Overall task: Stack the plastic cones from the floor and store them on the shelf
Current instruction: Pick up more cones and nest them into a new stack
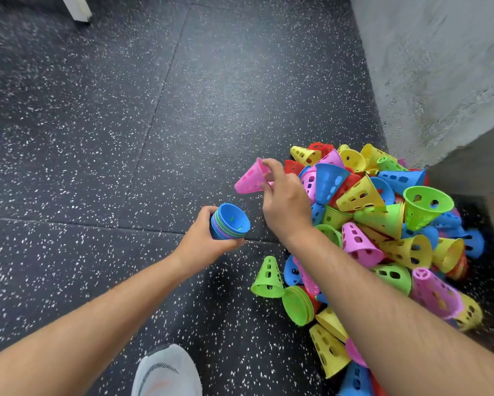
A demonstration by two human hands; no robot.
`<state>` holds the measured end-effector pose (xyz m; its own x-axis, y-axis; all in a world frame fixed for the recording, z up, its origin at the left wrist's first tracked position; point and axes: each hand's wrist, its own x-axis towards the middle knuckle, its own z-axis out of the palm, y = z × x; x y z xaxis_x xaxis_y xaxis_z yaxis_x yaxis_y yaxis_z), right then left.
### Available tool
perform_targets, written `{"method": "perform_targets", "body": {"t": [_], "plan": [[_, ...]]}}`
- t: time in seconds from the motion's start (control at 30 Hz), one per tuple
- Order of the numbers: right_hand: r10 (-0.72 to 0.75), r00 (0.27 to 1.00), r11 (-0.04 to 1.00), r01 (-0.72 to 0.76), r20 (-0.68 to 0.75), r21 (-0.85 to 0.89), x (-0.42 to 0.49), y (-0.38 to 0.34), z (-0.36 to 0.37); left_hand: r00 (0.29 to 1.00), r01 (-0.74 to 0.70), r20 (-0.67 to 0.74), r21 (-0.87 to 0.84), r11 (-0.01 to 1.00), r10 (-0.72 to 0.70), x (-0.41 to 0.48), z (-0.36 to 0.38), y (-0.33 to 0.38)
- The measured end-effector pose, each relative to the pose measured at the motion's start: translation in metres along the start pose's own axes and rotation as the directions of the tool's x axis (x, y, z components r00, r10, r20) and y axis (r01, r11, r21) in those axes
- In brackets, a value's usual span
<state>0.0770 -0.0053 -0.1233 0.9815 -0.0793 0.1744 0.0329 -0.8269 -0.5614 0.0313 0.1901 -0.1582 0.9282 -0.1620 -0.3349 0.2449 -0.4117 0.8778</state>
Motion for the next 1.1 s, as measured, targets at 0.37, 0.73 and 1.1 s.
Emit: {"method": "perform_targets", "body": {"t": [0.37, 0.73, 1.1], "plan": [[-0.184, 0.952, 0.972, 0.139, 0.244, 0.189, -0.060, -0.013, -0.025, 1.000, -0.021, 0.019, -0.011, 1.000, 0.021, -0.010, 0.009, 0.009], [0.155, 0.878, 0.670, 0.244, 0.454, -0.701, 0.013, 0.001, 0.000, 0.997, 0.012, 0.074, 0.007, 1.000, -0.013, -0.019, 0.014, 0.000], [0.045, 0.988, 0.993, -0.061, 0.151, 0.103, -0.039, -0.003, -0.027, 0.997, 0.021, 0.072, -0.015, 1.000, -0.020, -0.035, 0.016, -0.007]]}}
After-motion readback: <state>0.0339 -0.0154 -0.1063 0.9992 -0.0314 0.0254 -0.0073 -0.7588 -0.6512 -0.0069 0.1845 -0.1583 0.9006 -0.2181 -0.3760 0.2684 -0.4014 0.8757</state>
